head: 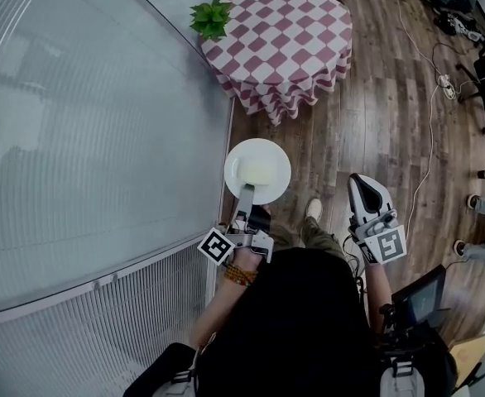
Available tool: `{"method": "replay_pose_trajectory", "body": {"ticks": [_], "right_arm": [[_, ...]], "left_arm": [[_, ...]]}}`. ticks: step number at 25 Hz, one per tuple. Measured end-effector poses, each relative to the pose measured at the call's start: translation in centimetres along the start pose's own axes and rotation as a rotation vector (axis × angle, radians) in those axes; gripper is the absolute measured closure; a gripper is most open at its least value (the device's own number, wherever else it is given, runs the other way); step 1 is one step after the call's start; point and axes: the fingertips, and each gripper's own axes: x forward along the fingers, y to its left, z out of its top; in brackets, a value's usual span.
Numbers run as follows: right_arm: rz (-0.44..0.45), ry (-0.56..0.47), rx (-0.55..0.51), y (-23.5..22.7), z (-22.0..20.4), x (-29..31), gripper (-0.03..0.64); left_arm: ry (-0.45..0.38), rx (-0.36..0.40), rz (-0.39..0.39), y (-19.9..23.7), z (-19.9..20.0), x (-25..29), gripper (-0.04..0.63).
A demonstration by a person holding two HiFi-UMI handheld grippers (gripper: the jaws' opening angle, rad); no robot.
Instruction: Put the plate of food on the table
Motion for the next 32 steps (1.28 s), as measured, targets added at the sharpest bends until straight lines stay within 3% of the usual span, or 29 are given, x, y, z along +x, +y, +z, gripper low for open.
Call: {"method": "replay_pose_trajectory", "body": {"ticks": [7,14,19,23,27,32], "right_arm": [[0.028,0.051,0.013,-4.1,-1.2,3.5,0.604],[0.075,0.129,0.019,-6.4,-2.5,9.5,0.604],[0.038,0.169,0.009,-9.5,-2.9,14.8,0.604],[0.005,0.192,0.017,-12.1,-2.2,20.5,0.604],[0.008,0.195,-0.011,-13.6,-1.3,26.7,0.604],[0.020,0.207,-0.007,-14.6,-0.9,35.9,0.604]], "left_arm": [[-0.087,-0.010,0.006,0.8,3.2,4.3,0.574],[-0.129,-0.052,0.034,4.5,7.7,10.6,0.575],[-0.066,-0.111,0.066,8.7,9.9,19.1,0.574],[0.019,-0.117,0.008,8.5,11.9,27.1,0.574],[0.046,-0.136,-0.053,7.8,14.8,33.2,0.574],[0.101,-0.125,-0.036,9.1,20.5,39.9,0.574]]}}
